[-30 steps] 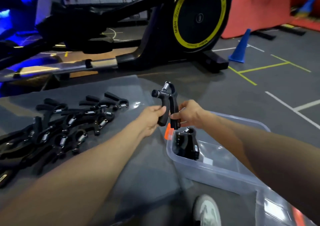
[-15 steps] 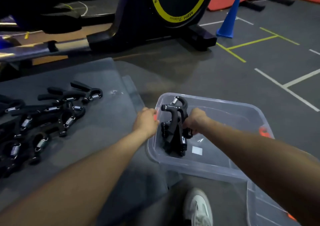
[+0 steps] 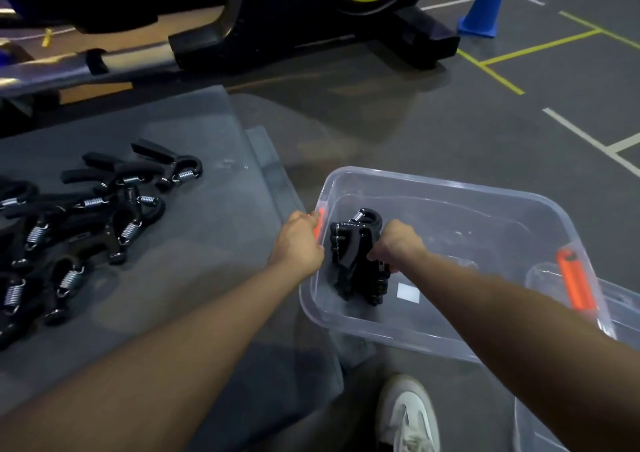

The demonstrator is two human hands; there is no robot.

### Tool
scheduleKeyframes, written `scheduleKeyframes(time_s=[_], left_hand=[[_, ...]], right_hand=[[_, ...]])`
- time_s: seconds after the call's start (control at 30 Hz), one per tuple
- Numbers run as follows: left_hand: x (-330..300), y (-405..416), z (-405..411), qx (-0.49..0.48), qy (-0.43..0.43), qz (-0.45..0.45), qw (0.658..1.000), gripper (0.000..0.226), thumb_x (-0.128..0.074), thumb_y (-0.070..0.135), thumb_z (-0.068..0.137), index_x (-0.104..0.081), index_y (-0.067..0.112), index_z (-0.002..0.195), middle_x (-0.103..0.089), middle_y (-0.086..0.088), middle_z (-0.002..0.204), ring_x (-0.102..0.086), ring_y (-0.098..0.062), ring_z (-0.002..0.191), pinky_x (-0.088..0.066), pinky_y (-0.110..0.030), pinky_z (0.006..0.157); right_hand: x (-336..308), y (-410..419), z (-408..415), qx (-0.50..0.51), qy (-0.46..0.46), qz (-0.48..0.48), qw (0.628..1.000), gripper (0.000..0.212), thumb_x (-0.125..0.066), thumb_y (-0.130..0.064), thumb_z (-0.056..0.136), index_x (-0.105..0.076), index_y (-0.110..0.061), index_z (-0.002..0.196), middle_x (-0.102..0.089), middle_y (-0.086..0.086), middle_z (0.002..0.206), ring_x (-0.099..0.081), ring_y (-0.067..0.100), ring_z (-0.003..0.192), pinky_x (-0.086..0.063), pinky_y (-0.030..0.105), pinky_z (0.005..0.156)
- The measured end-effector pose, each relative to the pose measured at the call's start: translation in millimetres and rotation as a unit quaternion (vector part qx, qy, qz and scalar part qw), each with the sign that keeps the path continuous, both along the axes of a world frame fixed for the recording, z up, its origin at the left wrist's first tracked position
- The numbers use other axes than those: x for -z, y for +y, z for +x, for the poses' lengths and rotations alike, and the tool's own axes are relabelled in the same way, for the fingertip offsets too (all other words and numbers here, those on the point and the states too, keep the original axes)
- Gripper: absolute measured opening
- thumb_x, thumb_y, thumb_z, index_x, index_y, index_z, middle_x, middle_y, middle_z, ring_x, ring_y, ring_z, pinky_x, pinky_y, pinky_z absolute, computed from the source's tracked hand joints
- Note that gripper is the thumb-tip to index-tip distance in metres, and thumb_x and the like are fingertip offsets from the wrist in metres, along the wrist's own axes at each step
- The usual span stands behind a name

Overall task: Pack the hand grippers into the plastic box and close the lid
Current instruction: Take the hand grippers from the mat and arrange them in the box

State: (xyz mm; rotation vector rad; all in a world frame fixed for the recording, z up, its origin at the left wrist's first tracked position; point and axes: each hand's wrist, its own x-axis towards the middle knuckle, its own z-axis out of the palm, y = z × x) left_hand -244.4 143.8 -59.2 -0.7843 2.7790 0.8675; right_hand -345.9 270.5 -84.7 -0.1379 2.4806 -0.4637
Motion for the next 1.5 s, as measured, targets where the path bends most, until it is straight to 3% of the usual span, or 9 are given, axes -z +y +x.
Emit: scheduleKeyframes(time_s=[0.2,0.43,0.6,0.73,0.83,0.97,1.17,1.33,1.5], left_hand=[[0.3,-2.1,1.7,-0.007,0.007,0.023,1.000,0.060,-0.059,0.008,0.084,-0.042,0.016,0.140,-0.044,-0.010,0.128,-0.050,-0.030,0.118,-0.042,-0.033,0.100],[0.4,-4.8,3.2,-0.004,-0.002,0.042,0.999,0.066,-0.064,0.013,0.085,-0.036,0.017,0.144,-0.041,-0.007,0.134,-0.048,-0.027,0.122,-0.038,-0.033,0.106],[1.8,-5.5,2.2,-0.001,-0.003,0.034,0.999,0.064,-0.065,0.015,0.085,-0.038,0.017,0.143,-0.043,-0.007,0.132,-0.050,-0.029,0.120,-0.040,-0.037,0.106],[2.8,-7.0,0.3,0.002,-0.004,0.031,1.000,0.066,-0.066,0.017,0.084,-0.038,0.016,0.143,-0.043,-0.008,0.130,-0.050,-0.030,0.119,-0.039,-0.036,0.106],[2.4,-7.5,0.5,0.011,-0.012,0.029,0.999,0.066,-0.065,0.018,0.085,-0.035,0.017,0.144,-0.042,-0.008,0.131,-0.048,-0.030,0.121,-0.038,-0.036,0.107],[-6.8,-18.2,2.1,0.012,-0.004,0.048,0.999,0.051,-0.060,0.022,0.089,-0.045,0.019,0.138,-0.046,-0.009,0.131,-0.051,-0.029,0.119,-0.039,-0.033,0.102],[-40.6,-86.1,39.0,-0.093,0.036,0.021,0.995,0.050,-0.060,0.020,0.089,-0.046,0.010,0.136,-0.048,-0.011,0.140,-0.047,-0.027,0.129,-0.034,-0.032,0.110],[-44.0,-144.4,94.7,-0.178,0.020,0.002,0.984,0.048,-0.063,0.018,0.086,-0.050,0.007,0.131,-0.053,-0.014,0.133,-0.051,-0.029,0.123,-0.039,-0.034,0.107],[-37.9,-204.9,116.8,-0.207,0.011,-0.037,0.978,0.046,-0.061,0.018,0.085,-0.051,0.010,0.130,-0.052,-0.014,0.134,-0.052,-0.030,0.123,-0.040,-0.036,0.107]], right_hand=[[7.0,0.3,13.2,-0.003,0.021,-0.002,1.000,0.033,-0.069,-0.014,0.079,-0.041,-0.010,0.062,-0.070,0.015,0.099,-0.070,0.031,0.091,-0.053,0.032,0.070],[7.7,3.4,10.5,-0.014,0.047,0.005,0.999,0.009,-0.064,-0.011,0.081,-0.056,-0.006,0.080,-0.068,0.016,0.106,-0.068,0.033,0.096,-0.053,0.035,0.078],[13.3,5.7,5.8,-0.033,0.042,0.005,0.999,0.031,-0.073,-0.015,0.076,-0.047,-0.009,0.062,-0.071,0.020,0.097,-0.067,0.028,0.077,-0.055,0.034,0.070],[11.9,5.6,6.1,-0.046,0.040,0.009,0.998,0.035,-0.073,-0.020,0.077,-0.045,-0.010,0.059,-0.072,0.019,0.097,-0.069,0.030,0.086,-0.057,0.034,0.075],[1.7,2.7,7.1,-0.055,0.032,0.016,0.998,0.025,-0.067,-0.020,0.083,-0.052,-0.006,0.069,-0.066,0.019,0.093,-0.066,0.033,0.099,-0.050,0.032,0.074],[-17.5,-17.9,6.9,0.001,0.096,-0.058,0.994,0.015,-0.055,-0.008,0.081,-0.064,-0.001,0.090,-0.060,0.015,0.083,-0.063,0.032,0.082,-0.048,0.029,0.066],[-61.4,-85.1,31.8,-0.051,0.178,-0.166,0.969,0.026,-0.058,-0.014,0.085,-0.064,-0.007,0.110,-0.066,0.016,0.115,-0.060,0.032,0.112,-0.048,0.036,0.091],[-69.7,-162.6,66.8,-0.147,0.135,-0.197,0.960,0.040,-0.066,-0.020,0.084,-0.060,-0.010,0.122,-0.060,0.014,0.126,-0.057,0.029,0.117,-0.043,0.032,0.098],[-54.4,-224.1,84.3,-0.155,0.083,-0.232,0.957,0.040,-0.067,-0.019,0.085,-0.057,-0.012,0.124,-0.060,0.010,0.123,-0.059,0.027,0.111,-0.045,0.027,0.088]])
